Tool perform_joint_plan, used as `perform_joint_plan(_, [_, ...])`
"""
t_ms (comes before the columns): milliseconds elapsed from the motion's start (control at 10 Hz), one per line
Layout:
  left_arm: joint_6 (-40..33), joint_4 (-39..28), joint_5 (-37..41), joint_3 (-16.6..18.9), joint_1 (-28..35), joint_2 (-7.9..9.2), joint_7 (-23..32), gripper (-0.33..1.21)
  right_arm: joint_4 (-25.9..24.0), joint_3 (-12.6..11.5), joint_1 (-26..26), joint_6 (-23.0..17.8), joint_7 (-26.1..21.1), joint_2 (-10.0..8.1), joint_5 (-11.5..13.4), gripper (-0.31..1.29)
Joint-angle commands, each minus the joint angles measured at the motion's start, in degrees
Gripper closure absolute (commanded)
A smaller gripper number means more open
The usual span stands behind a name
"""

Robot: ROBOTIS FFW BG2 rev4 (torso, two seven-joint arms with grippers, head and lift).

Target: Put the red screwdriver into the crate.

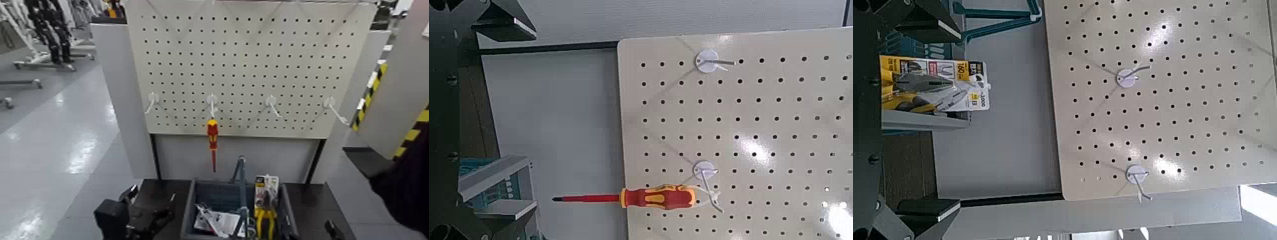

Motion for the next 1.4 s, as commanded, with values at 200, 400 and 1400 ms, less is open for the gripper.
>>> perform_joint_plan(200, [-0.5, 0.3, -0.7, -0.1, 0.1, 0.27, 0.0, 0.12, 0.1, 0.0, -0.2, 0.3, 0.0, -0.11, 0.0, 0.13])
perform_joint_plan(400, [-0.3, 0.7, -0.4, -0.3, -0.1, 0.18, 0.0, 0.12, 0.1, 0.2, -0.2, 0.5, -0.1, -0.20, 0.1, 0.13])
perform_joint_plan(1400, [11.0, 5.8, 3.1, -2.2, -15.7, -0.52, -17.5, 0.11, 0.2, 0.7, -0.5, 1.1, -0.1, -0.37, -0.2, 0.13])
